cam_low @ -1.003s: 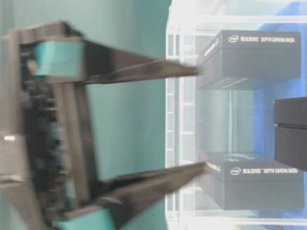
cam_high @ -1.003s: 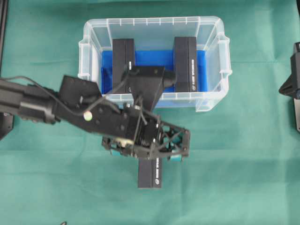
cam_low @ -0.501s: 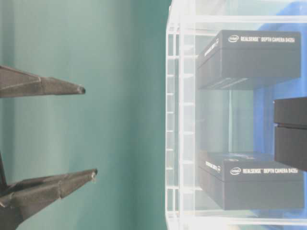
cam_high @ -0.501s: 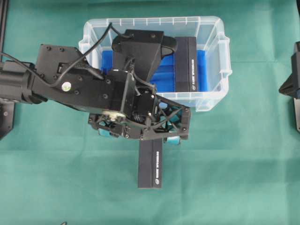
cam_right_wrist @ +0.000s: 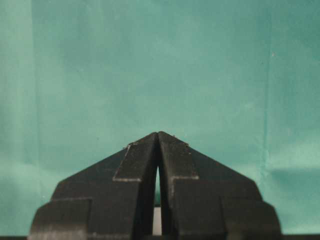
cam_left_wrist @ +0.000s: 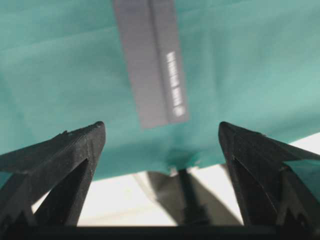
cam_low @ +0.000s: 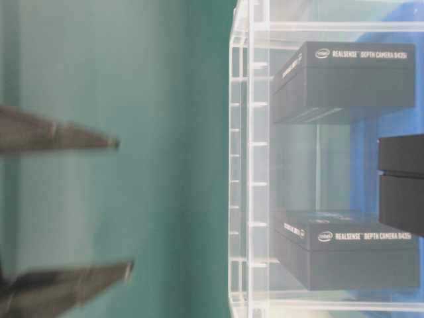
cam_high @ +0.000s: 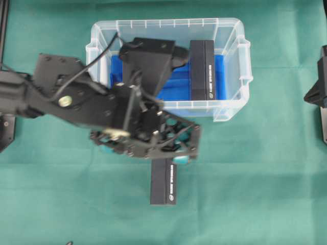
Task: Take the box out of the case with the left arm.
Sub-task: 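Lower the box onto the cloth and open the left gripper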
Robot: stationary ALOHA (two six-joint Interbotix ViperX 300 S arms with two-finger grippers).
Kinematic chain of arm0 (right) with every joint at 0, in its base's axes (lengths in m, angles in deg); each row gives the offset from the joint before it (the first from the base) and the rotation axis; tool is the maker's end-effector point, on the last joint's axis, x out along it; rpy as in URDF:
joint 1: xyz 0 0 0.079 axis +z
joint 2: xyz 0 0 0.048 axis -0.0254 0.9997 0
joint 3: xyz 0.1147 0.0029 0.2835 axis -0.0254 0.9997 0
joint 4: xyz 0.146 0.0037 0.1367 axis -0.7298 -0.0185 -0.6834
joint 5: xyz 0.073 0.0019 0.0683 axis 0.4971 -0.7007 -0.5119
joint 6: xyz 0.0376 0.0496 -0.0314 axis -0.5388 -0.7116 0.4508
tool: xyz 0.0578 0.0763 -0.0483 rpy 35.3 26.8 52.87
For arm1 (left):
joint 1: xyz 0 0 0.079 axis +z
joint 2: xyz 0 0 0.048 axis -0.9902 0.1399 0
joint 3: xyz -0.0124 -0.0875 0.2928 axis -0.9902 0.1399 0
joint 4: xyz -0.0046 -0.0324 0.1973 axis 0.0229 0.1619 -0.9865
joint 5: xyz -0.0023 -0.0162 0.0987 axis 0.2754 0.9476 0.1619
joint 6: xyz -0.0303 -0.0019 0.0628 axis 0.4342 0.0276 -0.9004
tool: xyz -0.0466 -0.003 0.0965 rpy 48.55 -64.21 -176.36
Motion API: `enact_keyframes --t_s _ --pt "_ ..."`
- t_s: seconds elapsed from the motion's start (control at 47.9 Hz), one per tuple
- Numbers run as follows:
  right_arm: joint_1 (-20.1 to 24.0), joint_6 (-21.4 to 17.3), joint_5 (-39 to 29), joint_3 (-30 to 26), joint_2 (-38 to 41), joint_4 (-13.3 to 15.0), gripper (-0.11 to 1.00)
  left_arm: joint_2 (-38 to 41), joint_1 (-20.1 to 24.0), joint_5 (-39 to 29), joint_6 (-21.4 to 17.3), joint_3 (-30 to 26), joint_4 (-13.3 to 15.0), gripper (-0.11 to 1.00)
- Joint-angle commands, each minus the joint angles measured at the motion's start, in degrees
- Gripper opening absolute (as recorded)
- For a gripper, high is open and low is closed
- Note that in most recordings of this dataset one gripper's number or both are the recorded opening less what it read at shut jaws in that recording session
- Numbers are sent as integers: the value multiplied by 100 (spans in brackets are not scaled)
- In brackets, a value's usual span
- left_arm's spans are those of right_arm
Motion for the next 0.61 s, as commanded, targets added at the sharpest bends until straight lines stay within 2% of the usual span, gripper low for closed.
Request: enact_keyframes --t_s 0.0,0.439,0.585 --pt "-9 -26 18 -158 18 9 7 -519 -141 -9 35 229 -18 98" --pt "-9 9 18 -185 9 9 7 -2443 -765 105 448 2408 9 98" --pt "-9 18 18 -185 9 26 7 -3103 -949 185 773 3076 9 98"
